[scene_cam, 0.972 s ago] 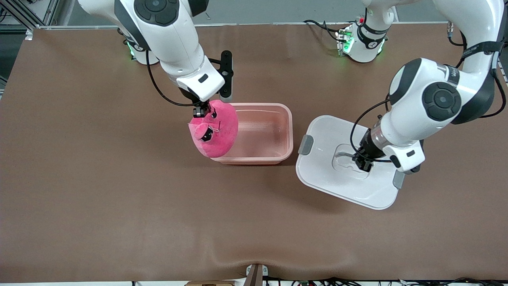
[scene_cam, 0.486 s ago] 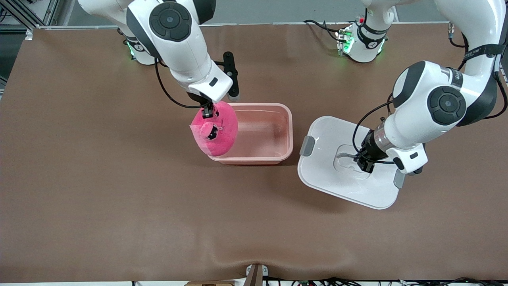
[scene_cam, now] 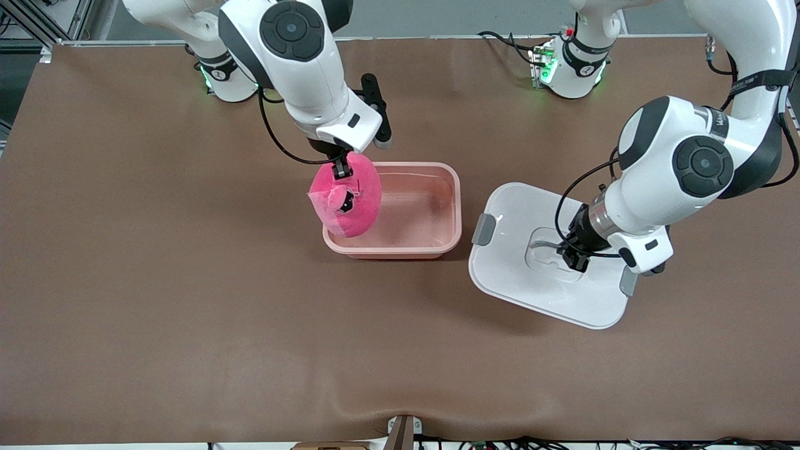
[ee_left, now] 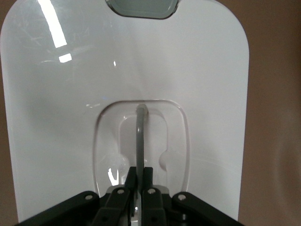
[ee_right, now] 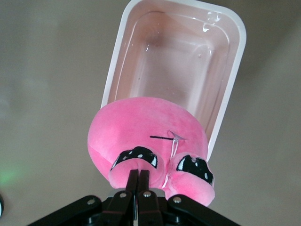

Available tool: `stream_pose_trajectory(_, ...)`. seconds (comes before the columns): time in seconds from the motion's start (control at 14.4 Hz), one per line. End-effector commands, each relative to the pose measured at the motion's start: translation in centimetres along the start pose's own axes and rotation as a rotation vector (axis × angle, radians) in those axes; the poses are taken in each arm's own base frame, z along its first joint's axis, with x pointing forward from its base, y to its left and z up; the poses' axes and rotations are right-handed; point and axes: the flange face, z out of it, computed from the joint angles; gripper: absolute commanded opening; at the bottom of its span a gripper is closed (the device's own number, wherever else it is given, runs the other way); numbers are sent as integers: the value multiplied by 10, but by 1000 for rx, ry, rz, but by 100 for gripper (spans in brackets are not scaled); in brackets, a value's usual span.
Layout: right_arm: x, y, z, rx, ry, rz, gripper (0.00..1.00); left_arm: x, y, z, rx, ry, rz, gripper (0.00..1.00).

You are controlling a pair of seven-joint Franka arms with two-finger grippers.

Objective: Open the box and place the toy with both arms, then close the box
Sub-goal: 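Lower the plush into the pink box and open the right gripper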

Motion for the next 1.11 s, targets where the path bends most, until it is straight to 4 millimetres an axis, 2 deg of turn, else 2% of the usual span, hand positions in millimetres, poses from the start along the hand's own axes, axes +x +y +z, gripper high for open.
stream_pose_trajectory(0.0, 1, -2, 0, -4, -2, -35, 0, -3, -3, -4, 7, -34, -11, 0)
stream_pose_trajectory(0.28, 3, 6, 12, -21, 2, -50, 0, -6, -3, -2, 11, -40, -10, 0)
stream_pose_trajectory(0.62, 3, 8, 17, -23, -9, -55, 0, -9, -4, 0, 18, -41, -4, 0)
stream_pose_trajectory(0.69, 4, 8, 17, -29, -20, -57, 6, -10, -4, -1, 16, -40, -3, 0)
stream_pose_trajectory(0.76, 4, 8, 16, -33, -27, -58, 20, -10, -5, 0, 21, -40, -3, 0)
stream_pose_trajectory(0.83, 5, 7, 16, -33, -28, -58, 30, -10, -6, 0, 28, -39, -1, 0)
stream_pose_trajectory(0.9, 4, 7, 16, -33, -29, -56, 46, -10, -6, 0, 31, -39, -1, 0)
stream_pose_trajectory(0.97, 3, 8, 16, -32, -31, -55, 67, -11, -7, -2, 32, -38, 0, 0)
stream_pose_trajectory(1.04, 1, 9, 16, -33, -30, -54, 100, -11, -7, -3, 30, -37, 1, 0)
